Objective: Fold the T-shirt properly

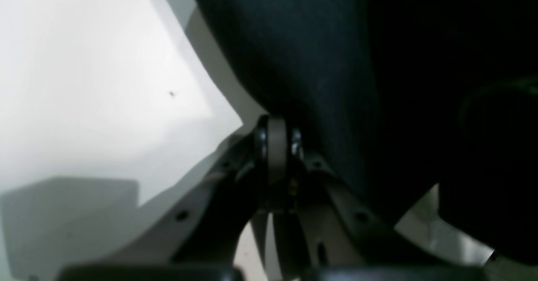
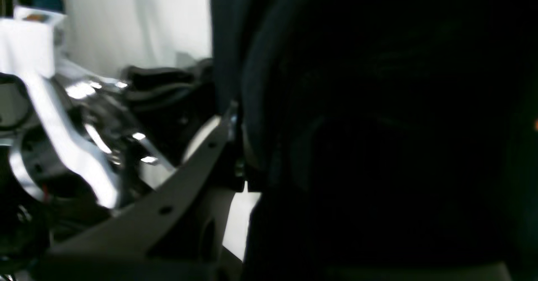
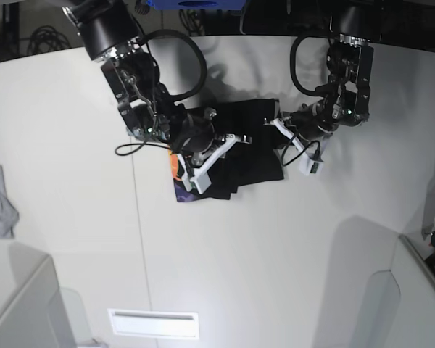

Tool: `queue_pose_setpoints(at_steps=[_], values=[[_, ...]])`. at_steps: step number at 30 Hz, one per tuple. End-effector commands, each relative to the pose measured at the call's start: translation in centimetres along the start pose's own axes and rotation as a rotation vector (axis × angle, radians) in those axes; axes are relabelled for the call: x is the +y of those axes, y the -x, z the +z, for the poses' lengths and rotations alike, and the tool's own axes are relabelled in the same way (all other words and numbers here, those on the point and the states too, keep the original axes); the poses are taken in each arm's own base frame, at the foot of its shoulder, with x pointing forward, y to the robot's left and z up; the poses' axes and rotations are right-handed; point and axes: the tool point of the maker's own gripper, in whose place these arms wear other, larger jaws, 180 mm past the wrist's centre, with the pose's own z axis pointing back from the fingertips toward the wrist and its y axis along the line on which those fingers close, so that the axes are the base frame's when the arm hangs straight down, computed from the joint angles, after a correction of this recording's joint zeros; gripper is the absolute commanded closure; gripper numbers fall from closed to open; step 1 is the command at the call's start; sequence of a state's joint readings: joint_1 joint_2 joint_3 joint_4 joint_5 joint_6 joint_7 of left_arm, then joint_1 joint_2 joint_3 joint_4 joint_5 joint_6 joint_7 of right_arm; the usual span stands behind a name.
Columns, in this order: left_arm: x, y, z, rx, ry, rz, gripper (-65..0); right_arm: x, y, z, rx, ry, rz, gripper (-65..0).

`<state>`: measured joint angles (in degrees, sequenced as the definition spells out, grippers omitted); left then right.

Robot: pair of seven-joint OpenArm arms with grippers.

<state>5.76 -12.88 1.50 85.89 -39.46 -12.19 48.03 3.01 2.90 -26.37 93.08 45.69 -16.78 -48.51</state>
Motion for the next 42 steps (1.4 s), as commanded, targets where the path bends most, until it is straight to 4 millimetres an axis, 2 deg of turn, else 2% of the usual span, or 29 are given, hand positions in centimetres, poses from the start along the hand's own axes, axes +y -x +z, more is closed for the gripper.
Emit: queue_pose_setpoints(at_steps=[1,5,9,13,15,17,18,19,25,31,34,37,40,42], values=[[1.0,1.1,0.3,0.056,-0.045,-0.013,0.0,0.9,-1.0,0.2,-0.021,-0.027,0.007,0.0],[1.2,1.1,0.3,0.054,-0.048,-0.013,0.0,0.7,-0.9,0.1,-0.017,-0.023,0.004,0.0],[2.8,0.4,1.4,0.019,-0.082,0.027,0.0,0.8,-0.7,0.1,-0.008,-0.028,0.001,0.0],[2.5,-0.3,2.7,0.02,-0.084,0.009,0.0,1.2,-0.6,0.0,-0.006,-0.039,-0.005,0.0],[2.8,-0.6,3.9,0.027,-0.099,0.011,0.0,1.8,-0.5,-0.1,-0.003,-0.06,-0.017,-17.0],[3.7,-0.6,5.8,0.021,-0.132,0.026,0.0,2.2,-0.5,-0.1,-0.003,-0.072,-0.021,-31.1],[4.3,-0.7,6.9,0.013,-0.154,0.035,0.0,2.3,-0.5,0.0,-0.004,-0.077,-0.02,-36.2],[4.9,-0.7,7.8,0.008,-0.174,0.041,0.0,2.4,-0.6,0.0,-0.008,-0.078,-0.016,-38.1],[9.6,-0.4,14.2,-0.002,-0.313,-0.031,0.0,4.8,0.5,-0.7,0.031,-0.106,0.076,-33.3],[14.2,0.2,19.5,-0.037,-0.446,-0.001,0.0,8.7,1.3,-1.3,0.056,-0.168,0.185,-30.8],[15.1,-0.4,20.8,-0.042,-0.477,-0.026,0.0,11.0,2.0,-1.3,0.079,-0.203,0.288,-30.8],[16.1,0.0,21.1,-0.016,-0.48,-0.031,0.0,14.9,2.8,0.4,0.065,-0.286,0.456,-30.8],[16.2,0.4,20.9,-0.001,-0.471,-0.044,0.0,14.8,1.5,3.4,-0.008,-0.299,0.512,-30.5],[16.1,1.3,20.9,0.027,-0.462,-0.064,0.0,13.3,0.0,4.5,-0.056,-0.265,0.474,-30.3]])
